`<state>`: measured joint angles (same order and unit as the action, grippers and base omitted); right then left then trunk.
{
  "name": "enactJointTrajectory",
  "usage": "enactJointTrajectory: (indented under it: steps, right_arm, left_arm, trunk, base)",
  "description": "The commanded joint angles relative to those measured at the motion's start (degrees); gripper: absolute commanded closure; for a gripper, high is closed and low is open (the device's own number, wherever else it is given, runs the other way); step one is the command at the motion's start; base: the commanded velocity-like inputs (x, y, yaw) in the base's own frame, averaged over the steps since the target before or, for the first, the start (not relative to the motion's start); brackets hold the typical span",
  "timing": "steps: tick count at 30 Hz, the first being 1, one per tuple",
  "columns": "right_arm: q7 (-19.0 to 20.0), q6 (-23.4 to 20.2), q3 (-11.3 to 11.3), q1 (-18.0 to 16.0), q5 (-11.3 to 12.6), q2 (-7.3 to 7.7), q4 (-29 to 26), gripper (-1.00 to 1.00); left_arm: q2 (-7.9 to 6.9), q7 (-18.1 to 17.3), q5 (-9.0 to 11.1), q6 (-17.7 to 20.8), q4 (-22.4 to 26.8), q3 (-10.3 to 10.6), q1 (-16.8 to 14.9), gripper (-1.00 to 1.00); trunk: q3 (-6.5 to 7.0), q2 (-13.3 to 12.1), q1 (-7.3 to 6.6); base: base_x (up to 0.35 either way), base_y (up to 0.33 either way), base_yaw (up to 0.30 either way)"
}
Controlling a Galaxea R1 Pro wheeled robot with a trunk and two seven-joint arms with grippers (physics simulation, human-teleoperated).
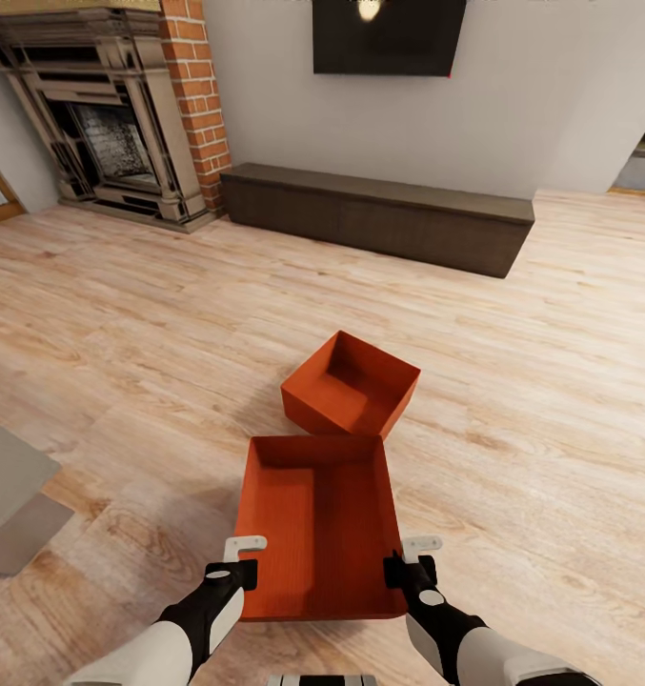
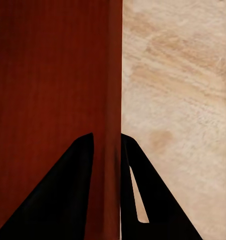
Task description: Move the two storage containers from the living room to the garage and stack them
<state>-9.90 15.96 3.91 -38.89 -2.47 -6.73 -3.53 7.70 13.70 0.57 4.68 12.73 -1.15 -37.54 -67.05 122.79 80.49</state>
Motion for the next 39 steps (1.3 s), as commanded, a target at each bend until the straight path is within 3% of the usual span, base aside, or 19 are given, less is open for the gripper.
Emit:
enactJointTrajectory:
  steps: [1,39]
  right_arm:
    - [-0.47,0.21,-0.57,-0.05,0.17,0.05,0.02,1.0]
    - [-0.47,0.21,-0.57,-0.05,0.3,-0.04,0.1,1.0]
  left_arm:
    - [-0.05,0.54,-0.61,0.42,0.12,-0.51,0.01,1.0]
    - [-0.06,0.54,-0.59,0.42,0.19,-0.61,0.01,1.0]
  trunk:
    - [0.15,-0.4,-0.23]
    - [6.97,-15.64,-8.58]
  base:
    - [0.0,0.0,0.0]
    - [0.0,0.0,0.0]
